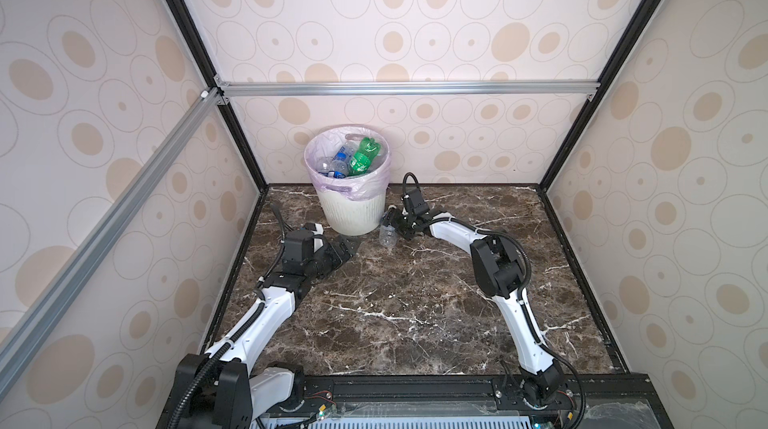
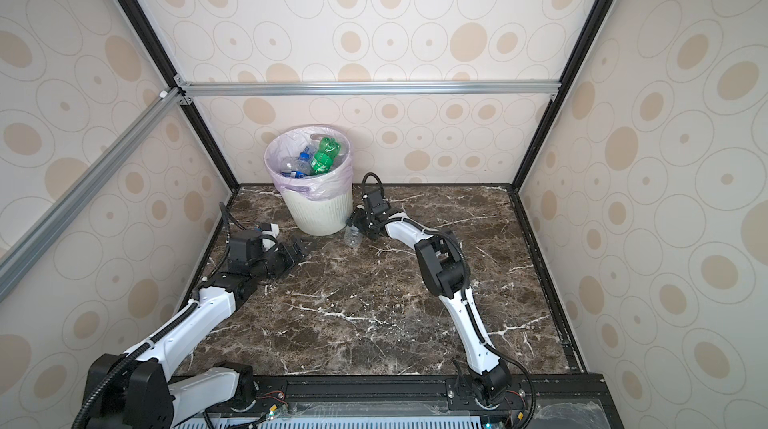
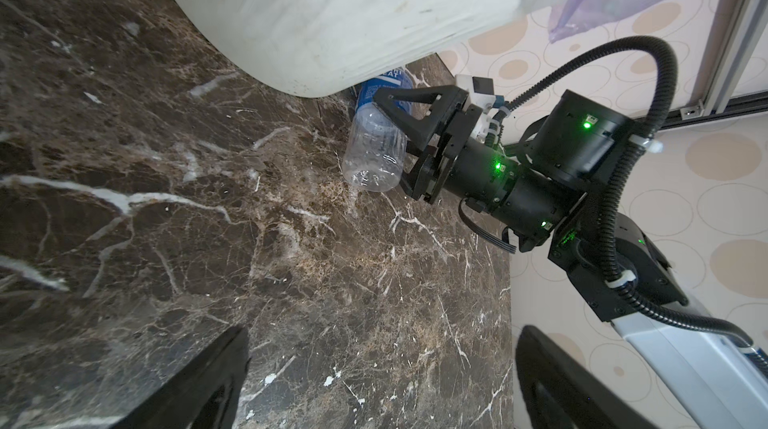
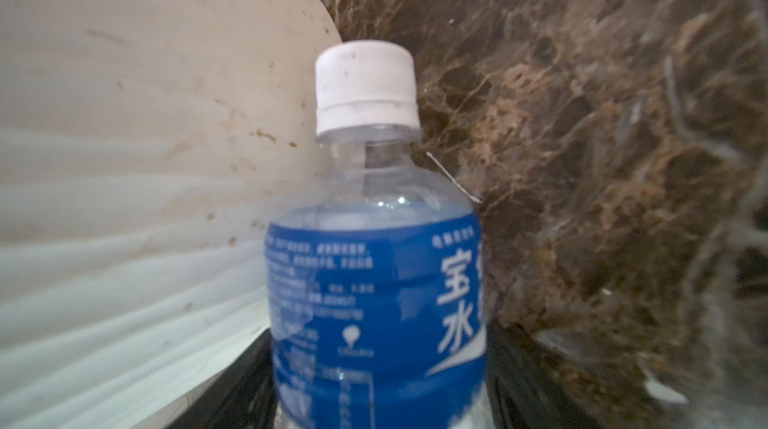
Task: Throw the plastic bottles in the bin
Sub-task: 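Lower right gripper onto the Pocari Sweat bottle beside the bin and close, then lift the Pocari Sweat bottle with right gripper toward the left gripper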
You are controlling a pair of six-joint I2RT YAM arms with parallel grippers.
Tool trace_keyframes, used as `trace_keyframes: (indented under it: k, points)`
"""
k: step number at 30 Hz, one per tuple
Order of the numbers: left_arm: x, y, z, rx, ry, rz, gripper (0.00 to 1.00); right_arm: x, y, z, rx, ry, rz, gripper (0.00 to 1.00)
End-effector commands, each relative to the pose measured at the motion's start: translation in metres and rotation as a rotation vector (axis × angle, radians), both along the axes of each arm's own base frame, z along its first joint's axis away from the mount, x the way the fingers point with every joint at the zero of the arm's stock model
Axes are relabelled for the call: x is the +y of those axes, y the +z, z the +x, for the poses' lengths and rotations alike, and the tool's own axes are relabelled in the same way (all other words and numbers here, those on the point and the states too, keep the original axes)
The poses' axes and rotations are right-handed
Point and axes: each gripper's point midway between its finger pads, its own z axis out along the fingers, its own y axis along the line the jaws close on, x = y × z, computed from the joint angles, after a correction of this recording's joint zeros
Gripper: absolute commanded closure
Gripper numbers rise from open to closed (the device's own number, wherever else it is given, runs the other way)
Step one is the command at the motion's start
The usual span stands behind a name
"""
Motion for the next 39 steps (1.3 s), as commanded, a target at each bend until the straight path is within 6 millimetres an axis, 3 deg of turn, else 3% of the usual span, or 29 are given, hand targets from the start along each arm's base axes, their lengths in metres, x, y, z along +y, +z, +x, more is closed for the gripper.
trace_keyframes:
  k: [1, 7, 13, 22, 32, 39]
  points:
    - [-0.001, 0.0, 0.0, -0.009, -0.01, -0.004, 0.01, -0.001, -0.018, -0.006, 0.051, -0.011, -0.023, 0.32]
    - [-0.002, -0.004, -0.001, -0.001, -0.009, -0.013, 0.01, -0.01, -0.001, -0.019, 0.01, 0.024, -0.048, 0.46]
    - [-0.01, -0.006, -0.003, 0.005, -0.03, -0.042, 0.01, -0.017, 0.032, -0.039, -0.034, 0.072, -0.029, 0.47]
    - [-0.052, -0.006, -0.016, -0.016, -0.138, -0.061, 0.01, -0.029, 0.1, -0.076, -0.079, 0.07, 0.093, 0.47]
    - [-0.102, 0.024, -0.013, -0.11, -0.25, -0.073, 0.01, -0.042, 0.158, -0.117, -0.12, 0.081, 0.181, 0.46]
    - [-0.124, 0.045, -0.011, -0.168, -0.295, -0.087, 0.01, -0.045, 0.18, -0.134, -0.152, 0.088, 0.201, 0.46]
